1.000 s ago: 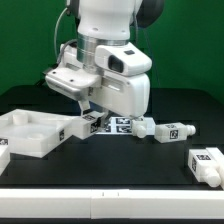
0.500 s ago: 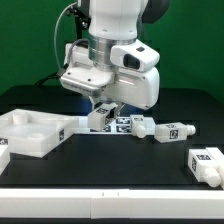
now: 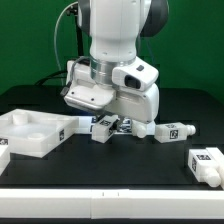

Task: Assemble square table

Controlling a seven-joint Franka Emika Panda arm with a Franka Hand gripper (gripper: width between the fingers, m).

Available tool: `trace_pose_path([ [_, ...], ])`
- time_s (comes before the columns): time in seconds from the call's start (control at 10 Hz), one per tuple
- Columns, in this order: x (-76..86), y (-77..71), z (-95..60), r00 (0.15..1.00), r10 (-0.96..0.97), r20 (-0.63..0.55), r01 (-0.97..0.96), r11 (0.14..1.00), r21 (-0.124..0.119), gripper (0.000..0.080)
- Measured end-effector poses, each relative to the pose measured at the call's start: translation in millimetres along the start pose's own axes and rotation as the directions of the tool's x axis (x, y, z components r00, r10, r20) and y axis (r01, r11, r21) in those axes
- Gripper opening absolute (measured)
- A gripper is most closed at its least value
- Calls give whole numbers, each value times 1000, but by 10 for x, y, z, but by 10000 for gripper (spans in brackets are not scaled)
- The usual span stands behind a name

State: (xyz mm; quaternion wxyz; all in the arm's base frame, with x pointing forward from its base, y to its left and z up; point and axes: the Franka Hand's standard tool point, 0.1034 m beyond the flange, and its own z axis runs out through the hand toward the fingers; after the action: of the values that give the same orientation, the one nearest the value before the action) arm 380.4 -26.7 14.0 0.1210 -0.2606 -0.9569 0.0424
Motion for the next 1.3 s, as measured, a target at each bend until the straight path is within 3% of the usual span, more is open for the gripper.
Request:
trace_pose_path([
  [0.4, -3, -15, 14, 1000, 6, -3, -6, 1000, 2, 285],
  [0.5, -6, -17, -5, 1000, 23, -1, -23, 1000, 5, 441],
  [0.6, -46, -32, -160, 998, 59, 29, -59, 998, 16, 569],
  [0.7, -109, -55, -345, 996, 68, 58, -70, 997, 22, 569],
  [0.8, -206, -23, -548, 990, 110, 84, -112, 993, 25, 633],
  [1.0, -451, 284, -847, 955, 267, 127, -268, 963, -8, 644],
  [1.1, -612, 494, -965, 921, 365, 137, -363, 931, -37, 649],
  [1.2, -728, 606, -1032, 872, 470, 140, -468, 882, -52, 649],
  [1.3, -771, 595, -1039, 871, 469, 143, -467, 883, -52, 649],
])
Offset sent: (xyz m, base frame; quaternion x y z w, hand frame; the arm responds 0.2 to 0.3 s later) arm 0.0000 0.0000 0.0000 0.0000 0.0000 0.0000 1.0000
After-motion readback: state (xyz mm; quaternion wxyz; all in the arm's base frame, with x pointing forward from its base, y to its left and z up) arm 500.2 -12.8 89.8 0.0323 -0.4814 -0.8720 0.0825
